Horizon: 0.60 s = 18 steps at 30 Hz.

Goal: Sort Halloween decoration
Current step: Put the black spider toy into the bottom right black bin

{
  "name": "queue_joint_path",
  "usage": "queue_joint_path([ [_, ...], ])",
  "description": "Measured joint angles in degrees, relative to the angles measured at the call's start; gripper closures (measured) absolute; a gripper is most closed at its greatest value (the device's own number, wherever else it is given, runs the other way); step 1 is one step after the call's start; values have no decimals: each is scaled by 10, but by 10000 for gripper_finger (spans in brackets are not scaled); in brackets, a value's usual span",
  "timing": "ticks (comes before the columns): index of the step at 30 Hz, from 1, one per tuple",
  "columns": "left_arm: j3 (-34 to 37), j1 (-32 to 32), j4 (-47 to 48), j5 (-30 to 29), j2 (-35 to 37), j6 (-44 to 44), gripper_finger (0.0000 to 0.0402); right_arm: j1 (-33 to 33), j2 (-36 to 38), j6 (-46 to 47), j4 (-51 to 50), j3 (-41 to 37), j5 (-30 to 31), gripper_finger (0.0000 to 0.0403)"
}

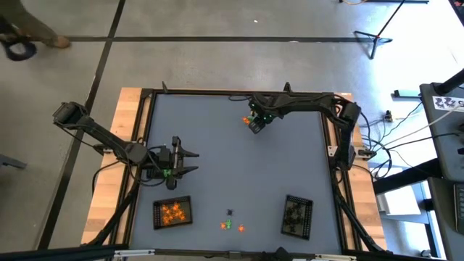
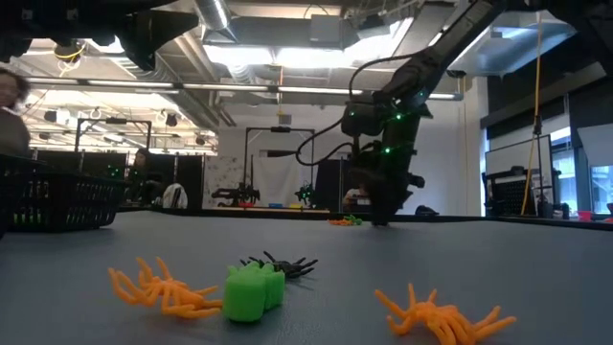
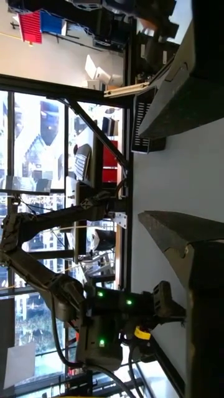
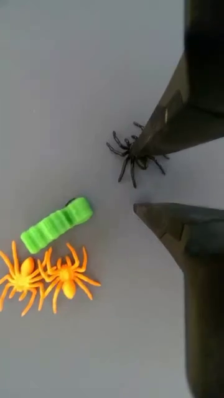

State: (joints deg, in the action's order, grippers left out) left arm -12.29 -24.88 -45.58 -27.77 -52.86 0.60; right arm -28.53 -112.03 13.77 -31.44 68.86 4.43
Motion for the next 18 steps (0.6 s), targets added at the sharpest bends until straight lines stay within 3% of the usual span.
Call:
queue_joint_path([
  [7, 0, 0, 0, 0, 0, 0, 208, -1, 10, -9, -8, -1, -7, 390],
  [18, 0, 0, 1, 0, 0, 0, 208, 42, 77, -18, -59, -5, -15, 401],
])
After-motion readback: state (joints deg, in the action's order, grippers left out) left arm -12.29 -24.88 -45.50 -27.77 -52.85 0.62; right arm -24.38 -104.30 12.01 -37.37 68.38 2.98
